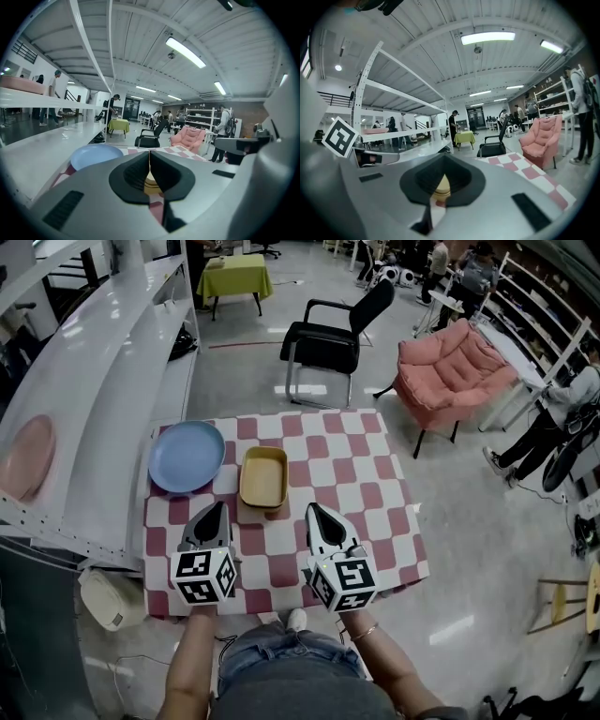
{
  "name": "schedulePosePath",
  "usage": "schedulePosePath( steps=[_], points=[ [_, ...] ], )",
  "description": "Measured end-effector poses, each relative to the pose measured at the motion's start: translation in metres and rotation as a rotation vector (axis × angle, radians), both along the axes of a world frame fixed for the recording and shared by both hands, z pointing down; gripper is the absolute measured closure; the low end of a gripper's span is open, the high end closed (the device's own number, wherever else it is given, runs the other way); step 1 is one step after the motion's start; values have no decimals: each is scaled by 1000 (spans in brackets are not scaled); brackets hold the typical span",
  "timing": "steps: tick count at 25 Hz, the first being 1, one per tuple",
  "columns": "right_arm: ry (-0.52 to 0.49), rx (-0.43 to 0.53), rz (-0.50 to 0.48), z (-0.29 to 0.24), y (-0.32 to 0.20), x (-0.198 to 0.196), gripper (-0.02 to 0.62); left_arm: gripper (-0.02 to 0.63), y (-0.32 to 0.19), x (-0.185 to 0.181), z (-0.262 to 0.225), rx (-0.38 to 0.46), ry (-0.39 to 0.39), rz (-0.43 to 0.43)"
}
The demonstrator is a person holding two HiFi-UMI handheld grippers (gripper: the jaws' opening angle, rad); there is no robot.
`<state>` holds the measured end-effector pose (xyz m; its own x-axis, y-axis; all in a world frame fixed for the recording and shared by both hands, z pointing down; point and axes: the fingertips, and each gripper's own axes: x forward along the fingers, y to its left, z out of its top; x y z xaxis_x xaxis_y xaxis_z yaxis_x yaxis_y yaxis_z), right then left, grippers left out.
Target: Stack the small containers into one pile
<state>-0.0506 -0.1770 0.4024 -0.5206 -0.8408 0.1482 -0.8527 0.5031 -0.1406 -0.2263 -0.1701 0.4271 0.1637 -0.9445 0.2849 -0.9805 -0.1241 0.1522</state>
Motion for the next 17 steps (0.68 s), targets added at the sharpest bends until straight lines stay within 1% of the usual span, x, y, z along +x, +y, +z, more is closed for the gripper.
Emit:
schedulePosePath(
  steps=[6, 11, 17],
  points=[
    [-18, -2, -19, 1, 11, 5, 588, 588, 14, 8, -10, 25, -18, -11],
    [-32, 8, -30, -4, 16, 9, 588, 587, 22, 17, -15, 32, -28, -8],
    [-44, 8, -66, -6, 25, 14, 588, 588, 34, 29, -18, 32, -26, -16]
  ],
)
